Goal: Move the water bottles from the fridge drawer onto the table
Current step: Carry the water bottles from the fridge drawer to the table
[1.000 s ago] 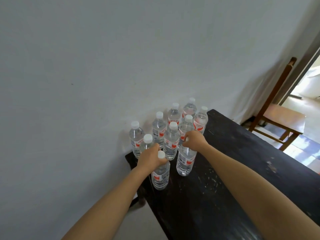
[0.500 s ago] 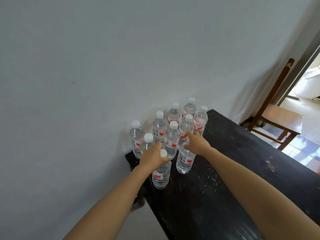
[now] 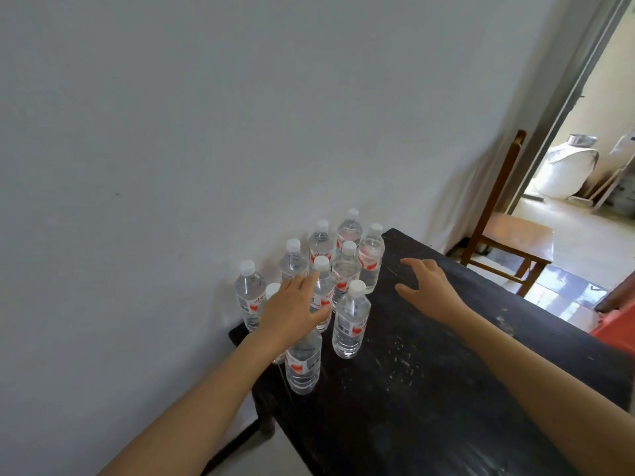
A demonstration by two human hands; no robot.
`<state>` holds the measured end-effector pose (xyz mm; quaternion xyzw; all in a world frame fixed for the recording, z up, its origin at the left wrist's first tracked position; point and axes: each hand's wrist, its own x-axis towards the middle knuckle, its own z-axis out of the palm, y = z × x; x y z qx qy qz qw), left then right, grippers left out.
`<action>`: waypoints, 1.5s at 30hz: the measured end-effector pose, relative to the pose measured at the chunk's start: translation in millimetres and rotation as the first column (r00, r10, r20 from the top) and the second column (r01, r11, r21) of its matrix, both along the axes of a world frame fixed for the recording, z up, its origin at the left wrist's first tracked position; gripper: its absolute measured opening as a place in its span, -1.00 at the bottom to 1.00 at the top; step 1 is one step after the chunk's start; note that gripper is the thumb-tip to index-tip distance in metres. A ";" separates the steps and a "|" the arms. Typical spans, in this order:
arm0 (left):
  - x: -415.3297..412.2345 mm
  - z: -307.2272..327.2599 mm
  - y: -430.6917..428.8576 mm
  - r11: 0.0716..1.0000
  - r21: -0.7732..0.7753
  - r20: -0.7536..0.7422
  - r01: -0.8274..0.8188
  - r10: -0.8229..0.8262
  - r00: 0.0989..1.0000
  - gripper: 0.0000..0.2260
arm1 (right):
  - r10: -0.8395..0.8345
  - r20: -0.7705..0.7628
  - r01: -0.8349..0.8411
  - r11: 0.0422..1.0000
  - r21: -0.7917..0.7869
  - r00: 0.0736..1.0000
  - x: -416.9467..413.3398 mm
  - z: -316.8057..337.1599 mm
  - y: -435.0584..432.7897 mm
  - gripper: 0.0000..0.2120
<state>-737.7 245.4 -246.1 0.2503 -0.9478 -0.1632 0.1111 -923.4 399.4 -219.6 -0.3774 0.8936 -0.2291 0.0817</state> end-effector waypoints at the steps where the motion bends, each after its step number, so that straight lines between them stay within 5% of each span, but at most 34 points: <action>1: -1.9 0.3 -0.4 1.000 -0.005 0.002 0.012 -0.012 1.000 -0.40 | -0.023 0.004 0.023 1.000 0.001 1.000 -1.2 -1.4 5.4 -0.47; 15: -54.0 27.2 6.3 0.917 -0.174 -0.112 0.358 -0.380 0.918 -0.43 | -0.427 -0.115 0.425 0.904 -0.042 0.897 50.1 4.4 96.9 -0.44; 25: 6.8 25.2 47.8 0.683 -0.060 -0.201 0.728 -0.723 0.661 -0.47 | -0.775 -0.228 0.797 0.603 0.010 0.589 247.8 -0.4 156.9 -0.38; 35: 88.3 41.8 176.0 0.312 -0.050 -0.261 0.949 -0.921 0.289 -0.49 | -0.917 -0.305 0.964 0.264 0.019 0.257 436.9 25.1 251.8 -0.38; 41: 148.9 45.6 232.6 0.190 -0.041 -0.238 0.981 -0.955 0.175 -0.21 | -0.941 -0.310 0.990 0.135 0.033 0.139 536.1 15.3 293.2 -0.38; 45: 206.3 38.1 271.4 0.170 0.024 -0.253 0.985 -0.952 0.170 -0.44 | -0.953 -0.288 0.996 0.082 0.032 0.088 607.5 10.1 324.2 -0.39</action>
